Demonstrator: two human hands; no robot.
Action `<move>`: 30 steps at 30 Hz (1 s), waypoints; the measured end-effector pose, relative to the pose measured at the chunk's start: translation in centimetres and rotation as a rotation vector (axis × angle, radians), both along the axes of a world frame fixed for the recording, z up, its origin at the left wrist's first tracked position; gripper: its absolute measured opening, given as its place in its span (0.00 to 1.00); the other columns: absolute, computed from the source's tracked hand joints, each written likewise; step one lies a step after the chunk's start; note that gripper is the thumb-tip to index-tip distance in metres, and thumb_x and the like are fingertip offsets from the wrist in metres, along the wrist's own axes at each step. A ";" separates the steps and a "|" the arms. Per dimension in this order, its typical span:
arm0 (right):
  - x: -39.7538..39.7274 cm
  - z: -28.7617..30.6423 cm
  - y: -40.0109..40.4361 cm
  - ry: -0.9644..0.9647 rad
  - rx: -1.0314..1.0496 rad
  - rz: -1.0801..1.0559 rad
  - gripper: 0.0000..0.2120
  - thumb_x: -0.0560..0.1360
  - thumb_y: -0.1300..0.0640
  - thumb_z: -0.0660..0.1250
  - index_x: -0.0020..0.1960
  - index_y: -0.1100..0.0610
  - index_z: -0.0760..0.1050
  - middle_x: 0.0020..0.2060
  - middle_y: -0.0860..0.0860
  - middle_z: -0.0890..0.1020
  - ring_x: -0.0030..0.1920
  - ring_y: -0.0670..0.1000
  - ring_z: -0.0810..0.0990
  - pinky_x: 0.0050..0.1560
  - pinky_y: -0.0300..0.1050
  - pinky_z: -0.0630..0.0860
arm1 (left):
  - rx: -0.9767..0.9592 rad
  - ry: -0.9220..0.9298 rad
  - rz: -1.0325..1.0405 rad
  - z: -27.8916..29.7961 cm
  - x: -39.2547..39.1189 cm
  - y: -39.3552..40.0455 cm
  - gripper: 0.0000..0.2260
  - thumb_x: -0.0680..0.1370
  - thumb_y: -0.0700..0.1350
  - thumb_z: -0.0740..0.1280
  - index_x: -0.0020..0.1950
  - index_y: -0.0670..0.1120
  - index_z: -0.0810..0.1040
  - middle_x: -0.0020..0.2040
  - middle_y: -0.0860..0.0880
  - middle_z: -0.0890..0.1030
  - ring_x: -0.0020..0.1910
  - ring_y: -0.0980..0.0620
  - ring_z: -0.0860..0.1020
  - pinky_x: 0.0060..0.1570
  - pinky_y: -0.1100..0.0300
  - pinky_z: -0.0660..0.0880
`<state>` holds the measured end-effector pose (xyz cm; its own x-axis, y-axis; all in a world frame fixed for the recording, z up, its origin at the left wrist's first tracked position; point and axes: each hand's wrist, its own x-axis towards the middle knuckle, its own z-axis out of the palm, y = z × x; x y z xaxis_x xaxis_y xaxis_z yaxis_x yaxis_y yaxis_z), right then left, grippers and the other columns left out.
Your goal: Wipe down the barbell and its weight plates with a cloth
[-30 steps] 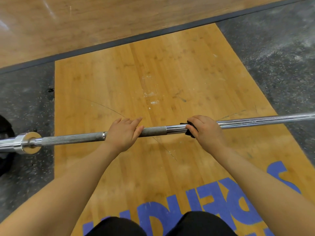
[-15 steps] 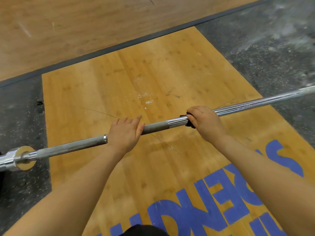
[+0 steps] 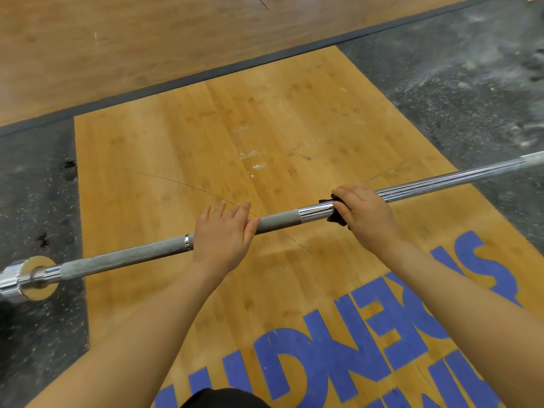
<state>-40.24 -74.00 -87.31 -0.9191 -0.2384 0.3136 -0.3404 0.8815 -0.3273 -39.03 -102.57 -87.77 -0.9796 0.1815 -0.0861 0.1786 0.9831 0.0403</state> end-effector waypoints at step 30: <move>8.7 1.1 0.1 -0.207 0.057 -0.050 0.13 0.80 0.60 0.63 0.63 0.63 0.77 0.59 0.57 0.80 0.61 0.58 0.76 0.61 0.44 0.68 | 0.049 0.020 -0.148 0.6 11.2 0.6 0.28 0.81 0.58 0.46 0.67 0.46 0.77 0.63 0.45 0.80 0.67 0.39 0.73 0.69 0.37 0.62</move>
<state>-31.50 -73.90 -86.19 -0.9737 -0.2027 0.1042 -0.2263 0.9146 -0.3352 -27.88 -101.99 -87.21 -0.9433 0.3273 -0.0548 0.3224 0.9430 0.0828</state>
